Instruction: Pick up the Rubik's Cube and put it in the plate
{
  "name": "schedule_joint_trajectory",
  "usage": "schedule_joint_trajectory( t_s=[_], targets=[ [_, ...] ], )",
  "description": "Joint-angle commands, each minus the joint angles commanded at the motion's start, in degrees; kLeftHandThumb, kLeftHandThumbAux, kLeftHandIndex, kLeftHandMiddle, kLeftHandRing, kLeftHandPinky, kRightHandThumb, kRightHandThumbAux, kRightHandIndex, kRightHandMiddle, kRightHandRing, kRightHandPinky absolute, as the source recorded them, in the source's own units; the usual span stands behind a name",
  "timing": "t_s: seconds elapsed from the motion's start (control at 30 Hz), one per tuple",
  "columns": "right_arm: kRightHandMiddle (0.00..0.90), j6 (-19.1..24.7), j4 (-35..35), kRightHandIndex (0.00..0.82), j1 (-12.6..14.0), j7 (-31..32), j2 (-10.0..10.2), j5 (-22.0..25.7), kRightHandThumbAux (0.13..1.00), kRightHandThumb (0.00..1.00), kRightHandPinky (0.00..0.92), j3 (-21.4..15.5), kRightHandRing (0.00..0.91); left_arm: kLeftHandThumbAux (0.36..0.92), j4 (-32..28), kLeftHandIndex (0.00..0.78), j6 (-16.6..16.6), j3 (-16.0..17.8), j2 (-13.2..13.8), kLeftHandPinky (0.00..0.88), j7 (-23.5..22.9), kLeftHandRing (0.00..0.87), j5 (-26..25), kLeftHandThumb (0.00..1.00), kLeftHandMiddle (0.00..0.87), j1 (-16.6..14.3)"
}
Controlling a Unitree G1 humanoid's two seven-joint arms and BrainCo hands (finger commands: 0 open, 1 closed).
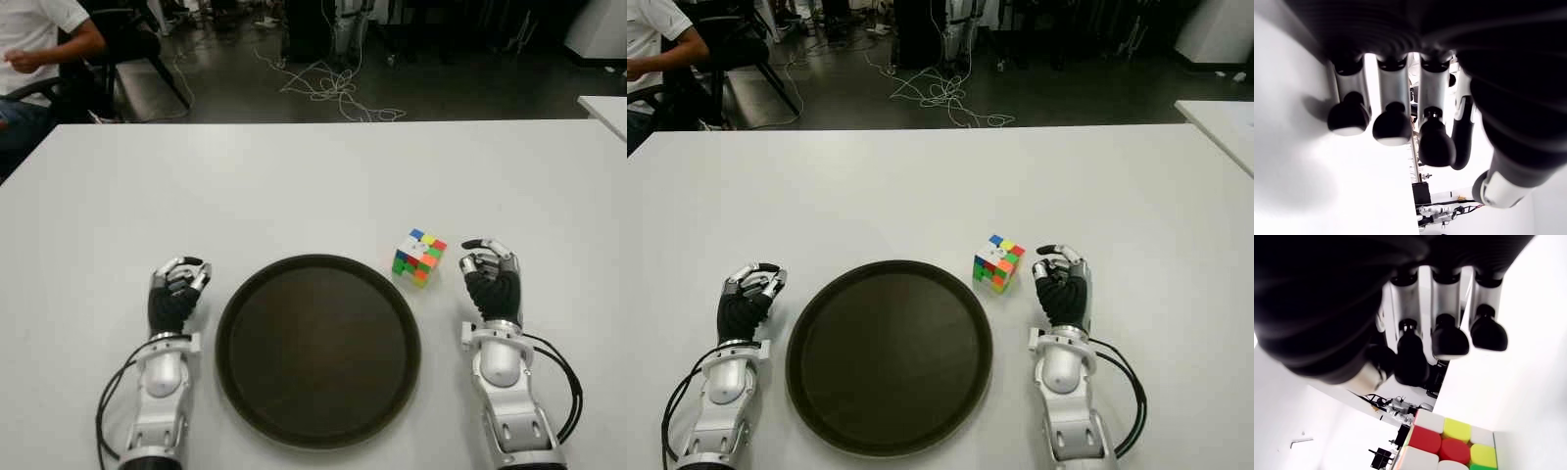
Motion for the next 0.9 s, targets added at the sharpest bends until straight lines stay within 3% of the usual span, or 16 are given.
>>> schedule_joint_trajectory(
  t_s=[0.37,0.9],
  targets=[
    [0.805,-0.6,0.5,0.439,-0.1,-0.2,-0.5,-0.3,0.727,0.697,0.811,0.3,0.816,0.701,0.3,0.445,-1.3,0.1,-0.1,0.831,0.2,0.84,0.0,0.715,0.82,0.0],
    [0.803,-4.0,1.5,0.437,-0.1,0.3,0.3,2.1,0.731,0.688,0.811,-0.6,0.816,0.701,0.4,0.445,-0.1,-0.2,0.4,0.828,0.0,0.839,0.6,0.715,0.822,-0.1]
  ],
)
